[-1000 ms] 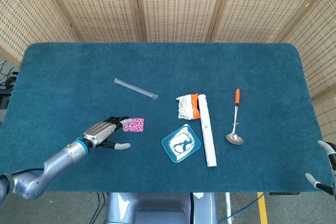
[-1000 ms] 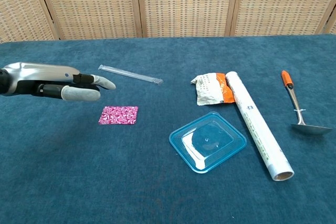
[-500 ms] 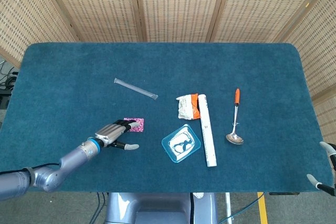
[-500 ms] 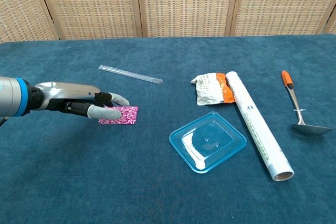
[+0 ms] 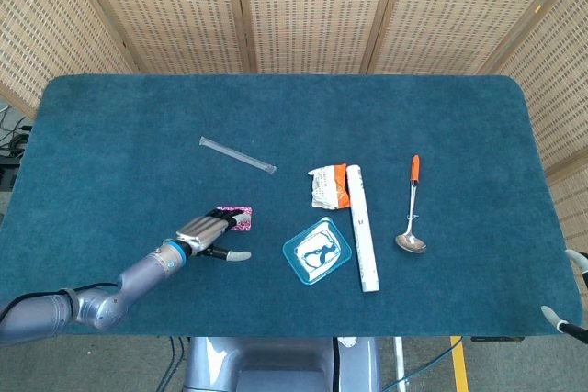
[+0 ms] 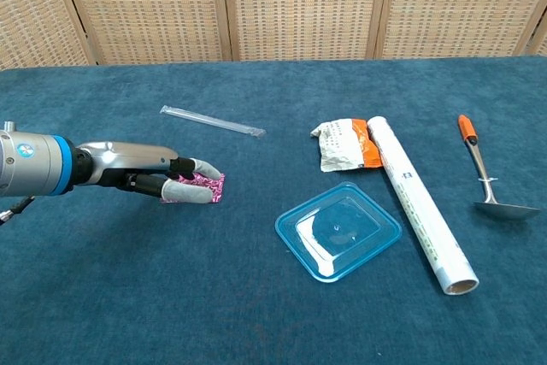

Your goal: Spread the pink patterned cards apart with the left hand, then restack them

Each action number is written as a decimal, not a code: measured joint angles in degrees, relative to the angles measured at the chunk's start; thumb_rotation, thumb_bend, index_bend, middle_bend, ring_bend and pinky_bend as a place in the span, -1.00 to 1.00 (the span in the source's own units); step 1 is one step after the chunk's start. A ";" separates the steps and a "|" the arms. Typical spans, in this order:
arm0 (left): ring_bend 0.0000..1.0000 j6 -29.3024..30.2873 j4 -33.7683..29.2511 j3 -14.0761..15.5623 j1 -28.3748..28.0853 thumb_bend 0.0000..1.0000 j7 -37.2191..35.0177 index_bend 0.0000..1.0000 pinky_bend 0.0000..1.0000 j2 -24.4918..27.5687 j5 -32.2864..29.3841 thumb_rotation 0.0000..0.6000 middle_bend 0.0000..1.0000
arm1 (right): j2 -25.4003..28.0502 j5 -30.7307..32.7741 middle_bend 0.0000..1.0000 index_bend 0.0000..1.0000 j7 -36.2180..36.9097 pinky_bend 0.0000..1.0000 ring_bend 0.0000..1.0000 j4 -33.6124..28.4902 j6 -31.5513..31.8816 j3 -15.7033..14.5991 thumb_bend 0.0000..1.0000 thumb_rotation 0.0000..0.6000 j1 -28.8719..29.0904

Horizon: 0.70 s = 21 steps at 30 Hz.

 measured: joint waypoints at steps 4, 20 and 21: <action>-1.00 0.31 -0.13 0.44 -0.34 -1.00 0.41 -0.96 -1.00 -0.15 -0.74 -0.69 -1.00 | -0.05 0.00 -0.51 -0.64 0.06 -1.00 -0.99 0.05 0.08 0.02 -1.00 1.00 -0.08; -1.00 1.21 -2.02 2.63 -1.64 -1.00 2.57 -0.96 -1.00 0.71 -2.57 -0.69 -1.00 | -0.15 0.09 -0.51 -0.64 0.33 -1.00 -0.99 -0.03 1.25 -0.15 -1.00 1.00 -1.27; -1.00 1.33 -2.22 2.79 -1.59 -1.00 2.64 -0.96 -1.00 0.89 -2.45 -0.69 -1.00 | -0.16 0.07 -0.51 -0.64 0.40 -1.00 -0.99 -0.03 1.29 -0.16 -1.00 1.00 -1.32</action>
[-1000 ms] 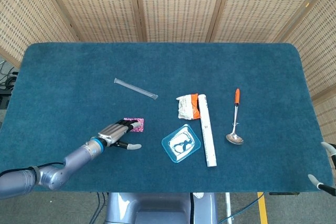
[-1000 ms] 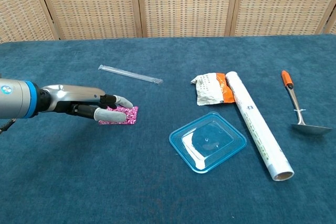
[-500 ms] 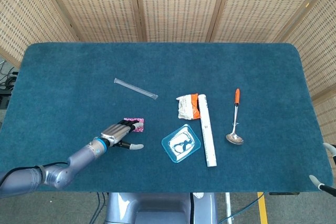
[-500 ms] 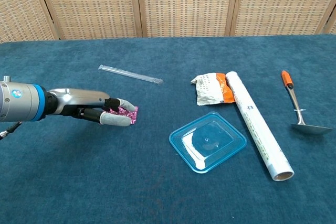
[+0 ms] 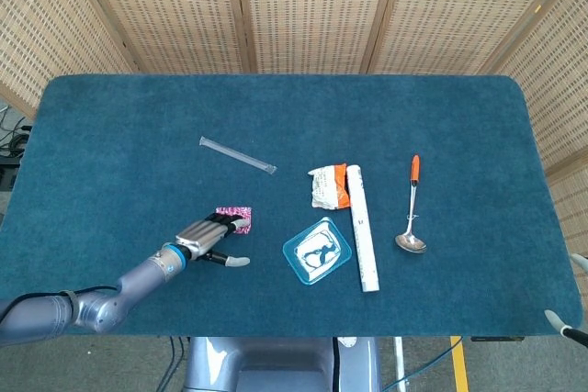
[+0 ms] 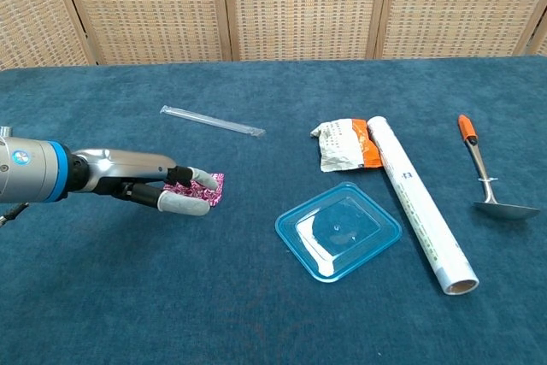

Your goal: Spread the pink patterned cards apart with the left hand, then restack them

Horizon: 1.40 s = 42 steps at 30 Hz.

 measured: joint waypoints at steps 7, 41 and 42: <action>-1.00 0.77 -1.25 1.48 0.13 -1.00 1.14 -0.96 -1.00 1.20 -0.06 -0.68 -1.00 | -0.25 -0.11 -0.51 -0.64 0.21 -1.00 -0.99 0.20 -0.06 0.01 -1.00 1.00 -0.05; -1.00 3.28 -10.19 5.94 -0.65 -1.00 7.52 -0.96 -1.00 3.45 1.47 -0.69 -1.00 | -0.08 -0.41 -0.51 -0.64 1.09 -1.00 -0.99 0.78 1.14 0.21 -1.00 1.00 -0.99; -1.00 3.25 -10.41 6.01 -0.75 -1.00 7.66 -0.96 -1.00 3.46 1.43 -0.69 -1.00 | -0.08 -0.38 -0.51 -0.64 1.14 -1.00 -0.99 0.86 1.15 0.21 -1.00 1.00 -1.02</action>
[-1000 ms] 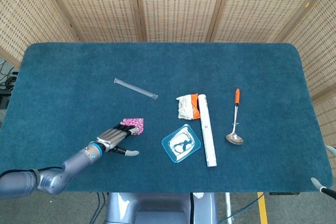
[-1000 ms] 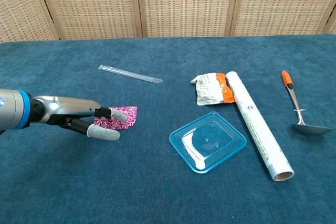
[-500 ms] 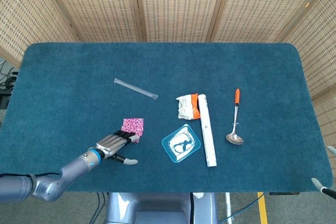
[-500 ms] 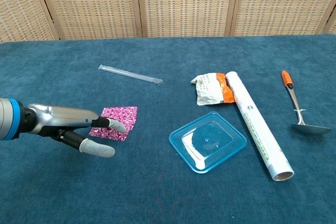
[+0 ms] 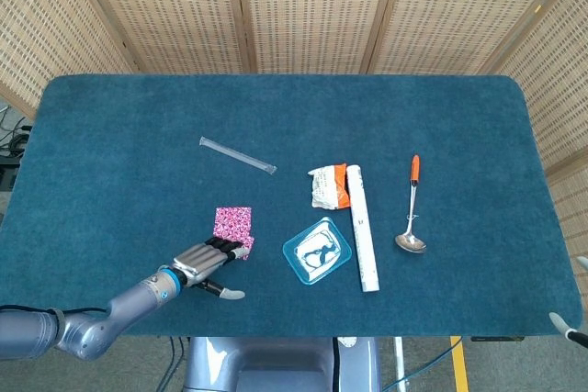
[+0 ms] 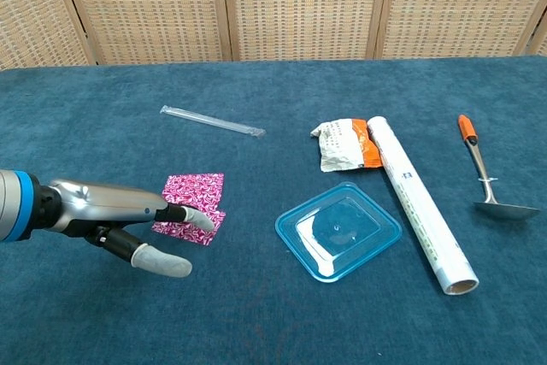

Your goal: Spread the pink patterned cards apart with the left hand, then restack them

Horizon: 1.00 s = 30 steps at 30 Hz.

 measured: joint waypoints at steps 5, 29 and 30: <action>-1.00 -0.17 -1.36 0.36 -0.46 -1.00 0.55 -0.95 -1.00 0.13 -0.07 -0.69 -1.00 | -0.03 0.01 -0.51 -0.64 0.22 -1.00 -0.99 0.17 0.19 0.05 -1.00 1.00 -0.16; -1.00 2.62 1.37 -2.12 0.24 -1.00 -1.95 -0.94 -1.00 -0.59 0.66 -0.70 -1.00 | -0.08 0.09 -0.51 -0.64 0.15 -1.00 -0.99 0.29 -0.09 0.13 -1.00 1.00 -0.28; -1.00 2.52 1.86 -2.31 0.23 -1.00 -2.13 -0.94 -1.00 -0.85 0.58 -0.70 -1.00 | -0.07 0.10 -0.51 -0.64 0.11 -1.00 -0.99 0.26 -0.11 0.13 -1.00 1.00 -0.28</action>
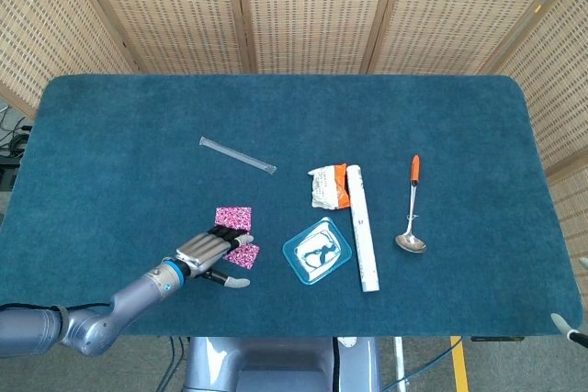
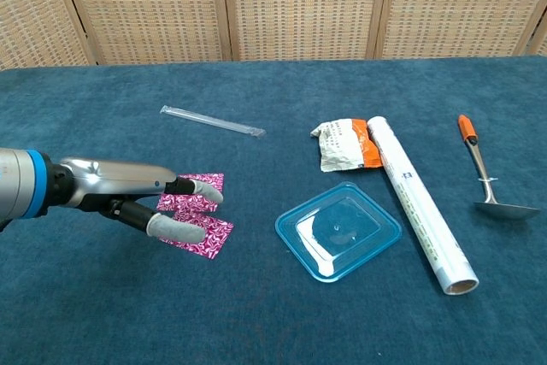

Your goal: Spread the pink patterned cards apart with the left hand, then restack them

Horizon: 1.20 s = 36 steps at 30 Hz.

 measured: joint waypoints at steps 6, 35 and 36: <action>-1.00 -1.05 3.21 -1.00 -0.33 -1.00 -0.83 -0.94 -1.00 -2.06 -0.80 -0.69 -1.00 | 0.16 0.07 -0.51 -0.64 -0.48 -1.00 -0.99 -0.40 -0.07 0.04 -1.00 1.00 0.01; -1.00 -1.32 5.16 0.81 0.96 -1.00 -0.59 -0.94 -1.00 -1.35 -1.06 -0.69 -1.00 | 0.53 -0.02 -0.51 -0.64 -1.00 -1.00 -0.99 -1.19 -0.15 0.11 -1.00 1.00 -0.03; -1.00 -1.26 5.16 0.91 1.07 -1.00 -0.55 -0.94 -1.00 -1.24 -0.98 -0.69 -1.00 | 0.55 -0.04 -0.51 -0.64 -1.03 -1.00 -0.99 -1.22 -0.16 0.13 -1.00 1.00 0.01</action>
